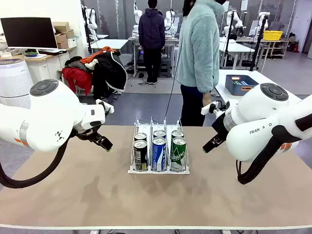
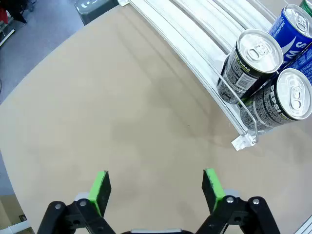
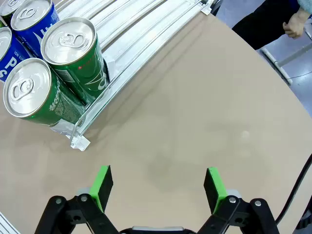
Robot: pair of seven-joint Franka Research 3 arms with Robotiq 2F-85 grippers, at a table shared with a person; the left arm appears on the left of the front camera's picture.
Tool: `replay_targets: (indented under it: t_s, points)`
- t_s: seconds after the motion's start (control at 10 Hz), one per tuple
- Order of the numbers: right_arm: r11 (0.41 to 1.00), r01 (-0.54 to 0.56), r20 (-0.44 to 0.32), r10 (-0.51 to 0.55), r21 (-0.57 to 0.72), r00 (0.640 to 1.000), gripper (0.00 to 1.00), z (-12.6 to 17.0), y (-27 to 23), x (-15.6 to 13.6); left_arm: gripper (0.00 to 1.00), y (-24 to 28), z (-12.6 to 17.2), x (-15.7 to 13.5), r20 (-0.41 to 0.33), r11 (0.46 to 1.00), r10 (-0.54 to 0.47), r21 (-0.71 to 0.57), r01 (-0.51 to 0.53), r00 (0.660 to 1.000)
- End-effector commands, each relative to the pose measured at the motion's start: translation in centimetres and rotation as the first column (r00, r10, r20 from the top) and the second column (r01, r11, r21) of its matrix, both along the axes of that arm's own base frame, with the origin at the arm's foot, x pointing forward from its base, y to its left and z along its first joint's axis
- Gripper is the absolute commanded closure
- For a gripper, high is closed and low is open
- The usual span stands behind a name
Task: Fill the beverage cans into the dispenser.
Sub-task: Pick up the Pepsi coke handed by the human.
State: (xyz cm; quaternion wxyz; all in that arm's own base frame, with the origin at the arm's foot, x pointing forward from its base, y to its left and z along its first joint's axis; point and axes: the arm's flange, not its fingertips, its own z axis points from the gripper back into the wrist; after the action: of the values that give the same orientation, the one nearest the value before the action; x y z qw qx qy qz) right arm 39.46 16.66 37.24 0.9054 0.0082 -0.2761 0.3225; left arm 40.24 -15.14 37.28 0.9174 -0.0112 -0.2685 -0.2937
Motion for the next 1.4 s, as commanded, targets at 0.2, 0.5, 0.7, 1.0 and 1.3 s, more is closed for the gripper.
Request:
replay_targets:
  t_s: [0.2, 0.5, 0.7, 1.0, 1.3]
  points:
    - [1.000, 0.000, 0.000, 0.000, 0.000, 1.000, 0.00, 0.00, 0.00, 0.00, 0.00, 0.00, -0.02, -0.01, 0.000, 1.000, 0.000, 0.000, 0.000, 1.000]
    - [1.000, 0.000, 0.000, 0.000, 0.000, 1.000, 0.00, 0.00, 0.00, 0.00, 0.00, 0.00, -0.02, -0.01, 0.000, 1.000, 0.000, 0.000, 0.000, 1.000]
    - [1.000, 0.000, 0.000, 0.000, 0.000, 1.000, 0.00, 0.00, 0.00, 0.00, 0.00, 0.00, -0.02, -0.01, 0.000, 1.000, 0.000, 0.000, 0.000, 1.000]
    - [1.000, 0.000, 0.000, 0.000, 0.000, 1.000, 0.00, 0.00, 0.00, 0.00, 0.00, 0.00, -0.02, -0.01, 0.000, 1.000, 0.000, 0.000, 0.000, 1.000]
    - [1.000, 0.000, 0.000, 0.000, 0.000, 1.000, 0.00, 0.00, 0.00, 0.00, 0.00, 0.00, -0.02, -0.01, 0.000, 1.000, 0.000, 0.000, 0.000, 1.000]
